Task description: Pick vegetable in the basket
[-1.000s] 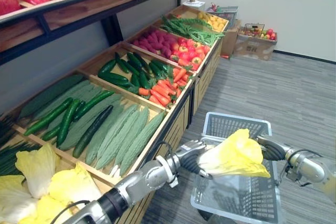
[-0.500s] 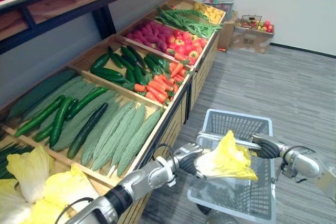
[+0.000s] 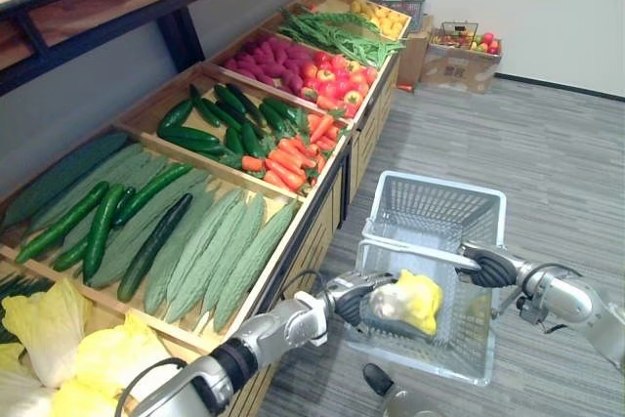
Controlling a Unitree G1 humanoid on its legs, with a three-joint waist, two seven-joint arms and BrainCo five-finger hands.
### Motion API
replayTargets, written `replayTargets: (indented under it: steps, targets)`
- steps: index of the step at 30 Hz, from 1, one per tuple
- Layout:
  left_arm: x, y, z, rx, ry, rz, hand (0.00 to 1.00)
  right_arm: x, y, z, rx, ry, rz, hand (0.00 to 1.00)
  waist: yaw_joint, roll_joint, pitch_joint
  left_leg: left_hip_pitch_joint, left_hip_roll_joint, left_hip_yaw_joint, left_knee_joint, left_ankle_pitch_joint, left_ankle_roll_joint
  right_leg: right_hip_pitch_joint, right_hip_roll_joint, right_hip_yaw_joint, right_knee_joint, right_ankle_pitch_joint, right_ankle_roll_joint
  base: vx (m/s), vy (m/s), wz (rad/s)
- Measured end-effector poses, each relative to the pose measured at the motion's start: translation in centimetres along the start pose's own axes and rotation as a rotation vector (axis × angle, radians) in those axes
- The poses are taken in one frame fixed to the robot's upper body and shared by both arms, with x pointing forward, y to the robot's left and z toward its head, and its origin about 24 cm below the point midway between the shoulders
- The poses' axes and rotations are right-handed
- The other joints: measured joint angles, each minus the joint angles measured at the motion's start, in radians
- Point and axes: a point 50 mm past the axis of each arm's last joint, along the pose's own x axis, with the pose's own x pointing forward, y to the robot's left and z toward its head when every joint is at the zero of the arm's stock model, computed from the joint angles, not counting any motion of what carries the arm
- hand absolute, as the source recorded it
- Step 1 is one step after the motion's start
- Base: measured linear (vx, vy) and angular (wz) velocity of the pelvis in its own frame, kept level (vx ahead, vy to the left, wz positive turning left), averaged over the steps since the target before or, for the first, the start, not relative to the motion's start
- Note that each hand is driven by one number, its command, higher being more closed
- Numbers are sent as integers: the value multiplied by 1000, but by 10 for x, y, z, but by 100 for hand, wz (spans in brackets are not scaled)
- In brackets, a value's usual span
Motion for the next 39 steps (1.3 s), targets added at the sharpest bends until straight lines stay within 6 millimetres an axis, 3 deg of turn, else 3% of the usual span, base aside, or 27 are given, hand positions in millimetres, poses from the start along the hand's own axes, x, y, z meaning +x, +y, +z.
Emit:
replayTargets:
  steps: [9,13,15,17,19,23,27,30,33,37,39]
  targets:
    - [4,2,5,17,-26,-30,0,-4,25,-24,163,109,-51,100,3,-4,8,-9,0,-40,-4,2,3,17,-21,-33,-1,-3,-1,-13,3,13]
    - [10,25,41,9,-189,75,0,-23,43,-47,270,238,-115,100,27,-13,14,-48,-2,-118,-8,8,13,33,-66,-112,0,-16,0,-55,3,67]
    - [4,43,69,-51,-319,161,0,-39,62,-63,335,354,-146,100,55,-20,17,-58,-1,-169,-24,20,15,62,-94,-180,4,-34,-2,-28,-11,88]
    - [-6,50,80,-98,-377,203,0,-49,77,-74,379,450,-178,100,72,-33,14,-76,-7,-214,-37,30,23,74,-117,-228,6,-43,-2,-23,-14,85]
    - [-17,57,85,-126,-407,236,0,-62,92,-85,438,551,-217,100,92,-39,12,-98,-22,-267,-57,42,35,85,-144,-276,6,-52,-1,-28,-12,86]
    - [-43,70,91,-208,-431,356,0,-93,144,-106,687,827,-348,100,122,-53,-7,-158,-77,-421,-157,109,67,106,-208,-419,4,-68,3,-38,-18,107]
    - [-69,97,83,-277,-396,592,0,-128,198,-117,982,1130,-496,100,166,-67,-17,-181,-128,-563,-259,185,98,146,-245,-545,-12,-71,5,-32,-10,102]
    - [-93,115,64,-308,-294,809,0,-140,239,-108,1218,1312,-587,100,170,-87,-35,-257,-156,-707,-263,207,121,177,-289,-671,-20,-93,11,-26,-13,120]
    - [-113,122,48,-350,-179,1000,0,-151,269,-94,1397,1454,-679,100,182,-82,-42,-318,-170,-834,-263,239,133,209,-305,-785,-31,-105,11,2,-24,114]
    - [-135,116,30,-389,-27,1147,0,-155,286,-82,1481,1532,-716,100,194,-76,-49,-358,-172,-923,-264,262,134,232,-303,-867,-29,-122,8,-35,-25,75]
    - [-153,105,12,-412,140,1256,0,-157,295,-75,1516,1559,-721,100,203,-74,-52,-385,-174,-973,-264,272,130,239,-300,-912,-29,-131,-1,-61,-6,58]
